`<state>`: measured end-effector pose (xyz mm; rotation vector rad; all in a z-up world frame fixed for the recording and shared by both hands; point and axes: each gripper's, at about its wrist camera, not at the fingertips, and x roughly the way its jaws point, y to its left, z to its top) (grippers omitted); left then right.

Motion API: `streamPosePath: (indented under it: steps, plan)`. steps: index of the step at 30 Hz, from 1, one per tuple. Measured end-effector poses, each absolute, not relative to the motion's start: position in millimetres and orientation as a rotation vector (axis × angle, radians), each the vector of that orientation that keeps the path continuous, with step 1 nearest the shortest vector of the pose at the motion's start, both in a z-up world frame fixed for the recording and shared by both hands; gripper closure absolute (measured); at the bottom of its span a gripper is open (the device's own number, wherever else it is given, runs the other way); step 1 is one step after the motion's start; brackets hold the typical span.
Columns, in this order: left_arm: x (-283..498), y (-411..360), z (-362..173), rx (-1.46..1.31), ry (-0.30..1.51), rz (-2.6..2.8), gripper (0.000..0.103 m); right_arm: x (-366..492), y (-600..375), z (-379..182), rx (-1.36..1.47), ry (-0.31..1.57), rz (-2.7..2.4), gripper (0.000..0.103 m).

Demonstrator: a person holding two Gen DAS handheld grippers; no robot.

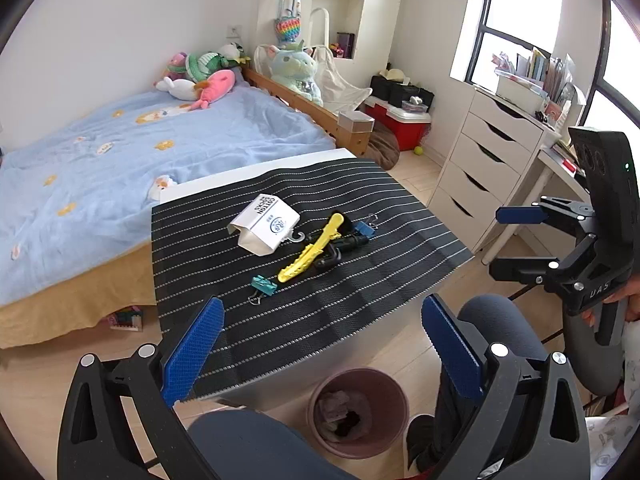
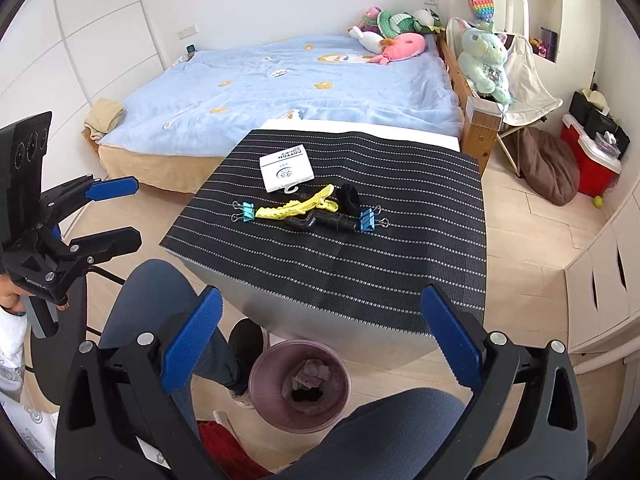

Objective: Collect trash
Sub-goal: 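Move the left gripper back over the mat toward the yellow hair clip, then grasp the teal binder clip with the left gripper while the right gripper grasps the blue binder clip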

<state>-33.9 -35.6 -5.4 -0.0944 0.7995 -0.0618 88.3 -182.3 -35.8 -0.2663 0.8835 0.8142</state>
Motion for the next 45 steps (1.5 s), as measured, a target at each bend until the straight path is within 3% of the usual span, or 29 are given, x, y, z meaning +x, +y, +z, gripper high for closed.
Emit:
streamPosePath:
  steps: [26,28,30,45]
  plan:
    - [50,9,-67,0.099,0.943,-0.196,0.009,114,-173,-49,-0.273,0.935,0.791,0.005]
    - [54,8,-73,0.102,0.962,-0.215,0.014,115,-172,-50,-0.271,0.937,0.79,0.005]
    - [57,7,-79,0.108,0.984,-0.233,0.03,115,-172,-51,-0.271,0.94,0.791,0.005]
    - [63,4,-97,0.15,1.031,-0.271,0.082,118,-173,-59,-0.264,0.961,0.787,0.005]
